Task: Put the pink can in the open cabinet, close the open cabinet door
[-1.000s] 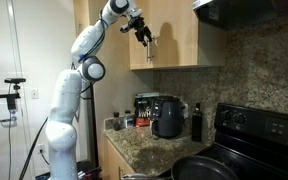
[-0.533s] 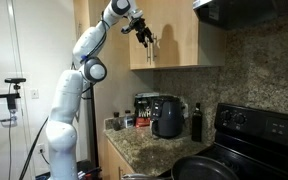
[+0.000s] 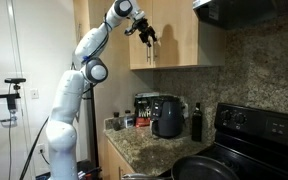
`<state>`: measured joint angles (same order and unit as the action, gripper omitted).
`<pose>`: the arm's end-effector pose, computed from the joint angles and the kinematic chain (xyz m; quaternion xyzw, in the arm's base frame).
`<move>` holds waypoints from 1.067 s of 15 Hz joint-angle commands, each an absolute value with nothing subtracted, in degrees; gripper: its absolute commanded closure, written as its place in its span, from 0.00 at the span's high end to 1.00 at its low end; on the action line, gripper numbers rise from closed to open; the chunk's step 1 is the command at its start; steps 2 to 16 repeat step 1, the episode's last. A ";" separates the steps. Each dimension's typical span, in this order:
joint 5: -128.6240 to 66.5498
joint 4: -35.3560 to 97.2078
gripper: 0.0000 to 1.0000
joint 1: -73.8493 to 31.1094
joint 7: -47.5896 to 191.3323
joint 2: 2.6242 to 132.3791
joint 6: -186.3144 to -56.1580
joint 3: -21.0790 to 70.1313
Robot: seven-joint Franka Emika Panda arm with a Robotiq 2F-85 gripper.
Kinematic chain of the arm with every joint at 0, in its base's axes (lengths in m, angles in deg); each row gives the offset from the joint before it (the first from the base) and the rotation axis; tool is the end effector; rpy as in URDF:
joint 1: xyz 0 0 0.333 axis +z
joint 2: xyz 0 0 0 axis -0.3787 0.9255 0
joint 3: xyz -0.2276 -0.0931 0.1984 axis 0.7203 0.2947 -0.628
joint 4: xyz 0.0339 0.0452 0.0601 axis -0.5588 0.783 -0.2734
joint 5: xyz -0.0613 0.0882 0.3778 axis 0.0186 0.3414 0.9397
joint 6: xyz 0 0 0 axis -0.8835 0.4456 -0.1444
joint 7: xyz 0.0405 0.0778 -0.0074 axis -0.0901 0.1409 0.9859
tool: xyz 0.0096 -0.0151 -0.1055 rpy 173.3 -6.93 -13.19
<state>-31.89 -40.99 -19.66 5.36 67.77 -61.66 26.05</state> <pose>0.4703 -0.0135 0.9377 -0.7474 0.5784 -0.2908 0.1491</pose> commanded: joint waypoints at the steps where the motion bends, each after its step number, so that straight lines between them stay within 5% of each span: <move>1: -32.05 -41.00 1.00 -20.48 5.43 67.51 -61.60 25.54; 16: -32.05 -41.00 1.00 -20.48 5.43 67.51 -61.60 25.54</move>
